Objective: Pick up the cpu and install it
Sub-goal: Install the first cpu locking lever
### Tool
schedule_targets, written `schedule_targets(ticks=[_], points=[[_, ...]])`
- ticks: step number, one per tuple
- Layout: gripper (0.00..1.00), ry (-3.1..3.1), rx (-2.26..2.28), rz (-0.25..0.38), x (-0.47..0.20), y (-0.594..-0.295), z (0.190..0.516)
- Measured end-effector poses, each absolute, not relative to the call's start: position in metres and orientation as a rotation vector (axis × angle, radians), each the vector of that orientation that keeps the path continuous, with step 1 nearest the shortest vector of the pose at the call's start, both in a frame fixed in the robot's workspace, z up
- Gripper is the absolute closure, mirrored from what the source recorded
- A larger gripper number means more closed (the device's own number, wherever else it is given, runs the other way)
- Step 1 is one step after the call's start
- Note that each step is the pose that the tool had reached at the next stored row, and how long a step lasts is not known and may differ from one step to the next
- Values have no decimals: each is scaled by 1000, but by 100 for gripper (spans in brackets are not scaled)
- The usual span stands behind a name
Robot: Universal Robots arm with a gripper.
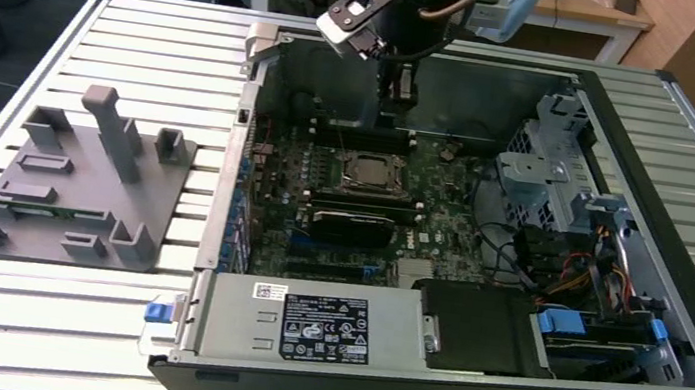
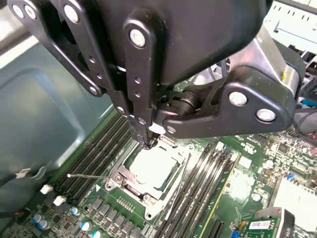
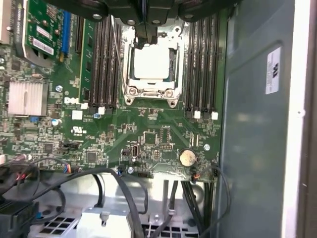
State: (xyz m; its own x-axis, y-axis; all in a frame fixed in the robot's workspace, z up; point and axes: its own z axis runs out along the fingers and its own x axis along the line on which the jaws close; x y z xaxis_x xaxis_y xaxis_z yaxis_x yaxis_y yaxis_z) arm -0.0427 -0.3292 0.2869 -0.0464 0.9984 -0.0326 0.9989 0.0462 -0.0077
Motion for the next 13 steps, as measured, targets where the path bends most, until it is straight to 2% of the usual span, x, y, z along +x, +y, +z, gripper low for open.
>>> schedule_targets(ticks=[13], points=[[89,2299,2113,-43,-43,-329,293]])
